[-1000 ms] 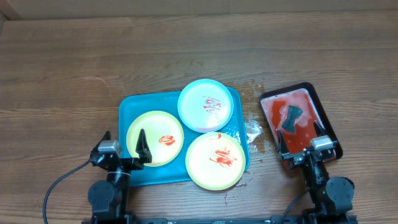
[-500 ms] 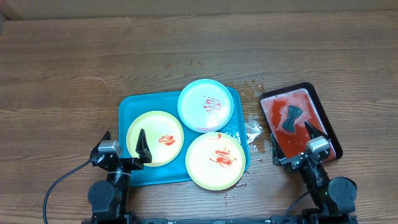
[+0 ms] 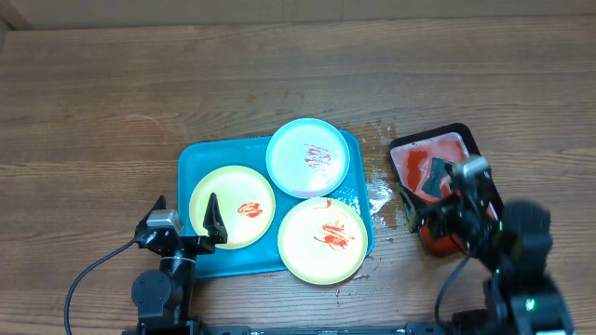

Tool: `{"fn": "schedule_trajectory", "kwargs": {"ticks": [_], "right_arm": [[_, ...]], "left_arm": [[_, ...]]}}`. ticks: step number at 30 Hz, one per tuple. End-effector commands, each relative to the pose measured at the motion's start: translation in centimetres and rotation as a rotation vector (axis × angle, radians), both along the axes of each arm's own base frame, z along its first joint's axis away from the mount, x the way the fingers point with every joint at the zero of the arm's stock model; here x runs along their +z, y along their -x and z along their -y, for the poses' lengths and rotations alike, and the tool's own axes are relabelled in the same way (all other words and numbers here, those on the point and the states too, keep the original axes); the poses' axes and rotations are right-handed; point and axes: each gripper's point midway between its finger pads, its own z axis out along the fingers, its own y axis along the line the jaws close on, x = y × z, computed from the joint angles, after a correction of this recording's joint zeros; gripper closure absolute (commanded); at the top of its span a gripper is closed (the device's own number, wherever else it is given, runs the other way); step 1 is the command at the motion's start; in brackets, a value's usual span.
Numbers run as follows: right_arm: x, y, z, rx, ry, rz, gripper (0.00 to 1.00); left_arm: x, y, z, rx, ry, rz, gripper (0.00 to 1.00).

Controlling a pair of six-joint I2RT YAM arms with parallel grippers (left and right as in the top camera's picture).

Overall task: Clean dirty plates on tray and stack at the side
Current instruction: 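Raise the right gripper over the black basin toward the sponge, then move the left gripper to the left yellow plate's rim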

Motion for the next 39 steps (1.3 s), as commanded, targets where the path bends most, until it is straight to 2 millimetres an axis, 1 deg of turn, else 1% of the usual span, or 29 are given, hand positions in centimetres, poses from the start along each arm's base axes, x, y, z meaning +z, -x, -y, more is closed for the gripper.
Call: {"fn": "schedule_trajectory", "kwargs": {"ticks": [1, 4, 7, 9, 11, 14, 16, 18, 22, 26, 33, 36, 39], "right_arm": [[2.7, -1.0, -2.1, 0.116, -0.05, -0.109, 0.0], [3.2, -1.6, -3.3, 0.177, -0.082, -0.296, 0.0], [2.7, -1.9, -3.5, 0.176, -0.09, -0.486, 0.0], [1.8, -1.8, -3.5, 0.168, -0.09, -0.63, 0.0], [0.6, -1.3, -3.8, 0.175, -0.104, -0.763, 0.0], [-1.2, -0.3, -4.1, 0.183, -0.124, -0.909, 0.0], [-2.1, 0.0, -4.0, 0.178, -0.123, -0.963, 0.0], [-2.3, 0.0, -4.0, 0.18, -0.122, -0.972, 0.0], [-2.0, -0.5, -4.1, 0.183, -0.123, -0.943, 0.0], [-2.0, -0.5, -4.2, 0.186, -0.127, -0.944, 0.0], [-1.9, -0.7, -4.3, 0.191, -0.131, -0.934, 0.0], [-1.9, -0.8, -4.3, 0.191, -0.131, -0.929, 0.0], [-1.8, -0.8, -4.3, 0.191, -0.131, -0.925, 0.0]], "left_arm": [[0.1, 0.0, 0.1, -0.006, 0.005, 0.006, 0.0], [0.1, 0.0, 0.1, -0.006, 0.005, 0.006, 0.0], [0.1, 0.0, 0.1, -0.006, 0.005, 0.006, 0.0], [0.1, 0.0, 0.0, -0.004, 0.005, 0.007, 0.0], [0.3, 0.0, -0.8, 0.042, 0.002, 0.015, 0.0], [0.2, 0.0, -1.0, 0.054, 0.001, 0.012, 0.0], [-0.1, 0.0, -1.0, 0.056, 0.001, 0.0, 0.0], [-0.1, 0.1, -1.2, 0.065, 0.0, -0.001, 0.0], [-0.1, 0.1, -1.2, 0.068, 0.0, -0.001, 0.0], [0.3, 0.0, -1.4, 0.077, -0.001, 0.015, 0.0], [-0.4, 0.3, -1.6, 0.093, 0.006, -0.045, 0.0], [0.2, 0.8, -2.5, 0.146, 0.001, -0.113, 0.0], [1.7, 1.2, -3.5, 0.205, -0.009, -0.175, 0.0]]}}
